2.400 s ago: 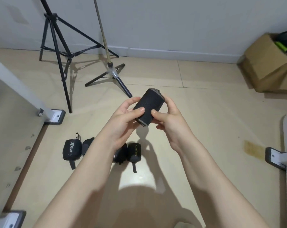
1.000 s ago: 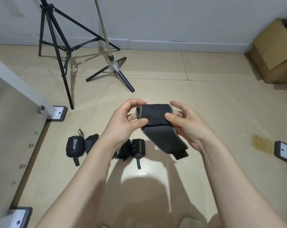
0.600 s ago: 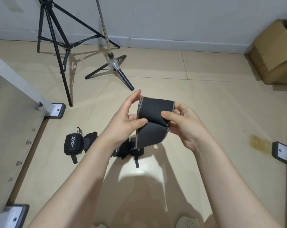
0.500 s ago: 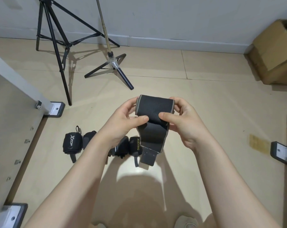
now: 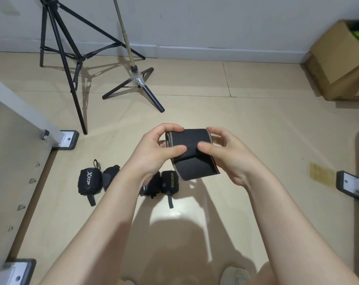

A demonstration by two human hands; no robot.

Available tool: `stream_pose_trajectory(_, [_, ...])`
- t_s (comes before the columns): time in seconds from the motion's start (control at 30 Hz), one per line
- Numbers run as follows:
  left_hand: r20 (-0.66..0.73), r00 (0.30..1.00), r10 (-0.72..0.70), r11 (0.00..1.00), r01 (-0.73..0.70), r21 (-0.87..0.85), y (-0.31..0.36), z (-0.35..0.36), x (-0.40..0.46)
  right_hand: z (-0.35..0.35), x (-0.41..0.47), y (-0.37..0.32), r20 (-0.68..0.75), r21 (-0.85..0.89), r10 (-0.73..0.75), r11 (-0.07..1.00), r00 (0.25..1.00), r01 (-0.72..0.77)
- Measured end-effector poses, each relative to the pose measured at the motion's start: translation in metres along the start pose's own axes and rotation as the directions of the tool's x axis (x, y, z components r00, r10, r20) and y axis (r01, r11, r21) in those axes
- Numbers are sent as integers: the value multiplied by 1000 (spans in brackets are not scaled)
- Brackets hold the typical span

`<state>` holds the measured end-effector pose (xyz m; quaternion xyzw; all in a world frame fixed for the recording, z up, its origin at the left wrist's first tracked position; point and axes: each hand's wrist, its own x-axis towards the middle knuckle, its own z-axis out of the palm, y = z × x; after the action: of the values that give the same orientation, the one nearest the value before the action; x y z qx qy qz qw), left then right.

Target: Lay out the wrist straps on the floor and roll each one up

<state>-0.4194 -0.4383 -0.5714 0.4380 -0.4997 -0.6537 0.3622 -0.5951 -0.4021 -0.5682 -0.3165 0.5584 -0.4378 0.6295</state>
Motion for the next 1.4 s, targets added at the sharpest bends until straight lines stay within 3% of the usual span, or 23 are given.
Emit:
stream_pose_trajectory(0.1, [58, 997, 47, 999, -48, 3, 2, 3, -3, 3, 0, -1, 38, 122, 100, 987, 994, -104])
stream_pose_trajectory(0.2, [106, 991, 83, 996, -87, 33, 0, 7, -4, 3, -2, -3, 86, 185, 55, 980, 995, -70])
stream_pose_trajectory(0.3, [91, 996, 8, 999, -4, -44, -5, 5, -3, 3, -3, -4, 82, 211, -26, 977, 996, 9])
stream_pose_trajectory(0.43, [118, 988, -98, 990, 109, -91, -8, -1, -4, 3, -4, -7, 94, 196, -115, 976, 989, 95])
stream_pose_trajectory(0.6, [105, 984, -146, 941, 171, -294, 5, 1, -8, 8, -7, -10, 15, 50, -173, 984, 985, 172])
stream_pose_trajectory(0.77, [-11, 995, -97, 982, 93, -166, 3, 2, -6, 3, -10, -11, 125, -15, -109, 994, 986, 112])
stream_pose_trajectory(0.9, [18, 1000, -9, 995, 10, -99, 5, -1, -9, 4, -8, -9, 76, 136, 20, 990, 997, -31])
stream_pose_trajectory(1.0, [24, 1000, 5, 998, -3, -66, 4, 1, -10, 6, -8, -7, 51, 66, 24, 997, 998, -27])
stream_pose_trajectory(1.13, [44, 985, -165, 968, 170, -183, 6, -2, -10, 5, -6, -9, -8, 63, -91, 994, 996, 91])
stream_pose_trajectory(1.27, [67, 944, -324, 899, 329, -289, 7, -1, -11, 6, -6, -7, 51, 4, -159, 987, 986, 159])
stream_pose_trajectory(1.4, [17, 943, -333, 854, 309, -419, 6, 4, -9, 9, -6, -2, 43, -215, -232, 948, 972, 236])
